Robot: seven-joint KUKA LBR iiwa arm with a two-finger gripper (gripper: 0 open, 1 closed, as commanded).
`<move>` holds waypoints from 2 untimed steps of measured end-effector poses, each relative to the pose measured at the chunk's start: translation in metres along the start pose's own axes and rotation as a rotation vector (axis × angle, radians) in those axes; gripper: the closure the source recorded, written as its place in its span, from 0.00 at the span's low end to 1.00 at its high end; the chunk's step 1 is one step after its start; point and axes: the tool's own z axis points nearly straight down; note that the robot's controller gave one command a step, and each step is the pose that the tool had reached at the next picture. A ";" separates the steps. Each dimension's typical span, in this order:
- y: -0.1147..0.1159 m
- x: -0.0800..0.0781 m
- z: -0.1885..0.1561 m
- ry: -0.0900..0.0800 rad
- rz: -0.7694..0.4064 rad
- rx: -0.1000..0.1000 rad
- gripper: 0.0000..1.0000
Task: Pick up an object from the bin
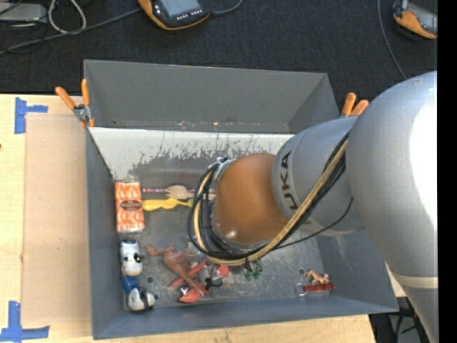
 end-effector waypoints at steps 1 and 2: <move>0.000 0.000 0.000 0.000 0.000 0.000 1.00; 0.000 0.003 -0.021 0.011 0.000 -0.001 1.00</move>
Offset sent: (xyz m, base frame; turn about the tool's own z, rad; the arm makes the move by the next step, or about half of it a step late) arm -0.0002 0.0001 0.1182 -0.0001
